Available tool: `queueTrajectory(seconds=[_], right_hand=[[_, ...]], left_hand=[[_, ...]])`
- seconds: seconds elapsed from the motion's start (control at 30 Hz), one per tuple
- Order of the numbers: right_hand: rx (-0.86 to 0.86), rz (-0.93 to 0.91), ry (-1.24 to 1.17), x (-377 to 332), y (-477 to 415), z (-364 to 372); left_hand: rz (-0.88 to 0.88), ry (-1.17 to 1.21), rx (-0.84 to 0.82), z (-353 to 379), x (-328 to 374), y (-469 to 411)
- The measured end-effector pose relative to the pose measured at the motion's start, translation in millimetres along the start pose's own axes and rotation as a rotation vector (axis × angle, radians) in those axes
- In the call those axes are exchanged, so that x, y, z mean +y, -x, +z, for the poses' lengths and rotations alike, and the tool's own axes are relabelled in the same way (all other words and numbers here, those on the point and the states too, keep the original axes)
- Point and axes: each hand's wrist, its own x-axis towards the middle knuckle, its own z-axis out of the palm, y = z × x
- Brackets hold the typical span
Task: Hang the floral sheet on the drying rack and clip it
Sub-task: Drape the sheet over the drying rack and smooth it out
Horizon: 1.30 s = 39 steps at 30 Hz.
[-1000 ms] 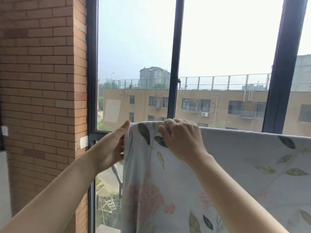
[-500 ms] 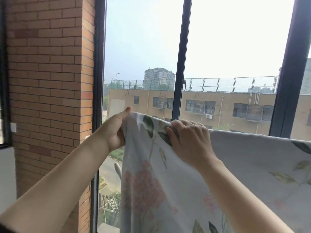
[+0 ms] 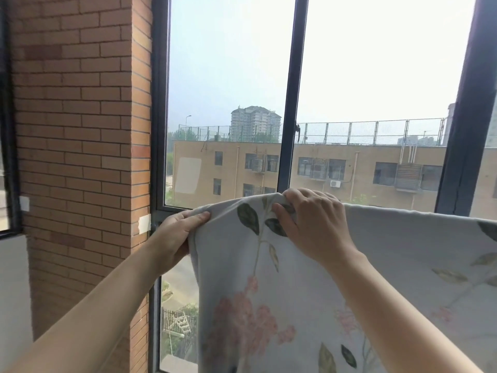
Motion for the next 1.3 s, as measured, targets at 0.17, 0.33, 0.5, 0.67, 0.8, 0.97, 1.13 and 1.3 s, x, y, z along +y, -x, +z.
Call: queueTrajectory(seconds=[0.17,0.33,0.5,0.67,0.8,0.97,1.13,1.3], right_hand=[[0.011,-0.007,0.012,-6.7,-1.0,-0.1],[0.006,-0.020,0.006,-8.4,-2.2,-0.6],[0.023,0.004,0.019,-0.1,0.1,-1.7],[-0.074,0.049,-0.002,-2.2,-2.6,-3.5],[-0.078,0.050,-0.133,-28.7,0.0,-6.5],[-0.018,0.007,-0.246,-74.6,20.0,-2.6],[-0.087,0.067,-0.398,-107.3,63.0,14.2],[-0.172,0.145,-0.415,-124.1,109.4,25.2]], left_hand=[[0.002,0.144,-0.119,-5.0,-6.4,7.5],[0.034,0.291,-0.008,-23.8,-4.7,0.3],[0.071,-0.123,-0.022,-43.3,-26.2,10.4],[0.031,-0.128,-0.008,-50.0,-47.4,18.8],[-0.007,0.008,-0.014,-54.5,-50.3,27.0],[-0.018,0.063,-0.003,-67.8,-55.0,46.6],[-0.055,0.005,-0.072,-85.3,-68.6,68.4],[-0.061,-0.119,-0.014,-106.4,-91.5,94.6]])
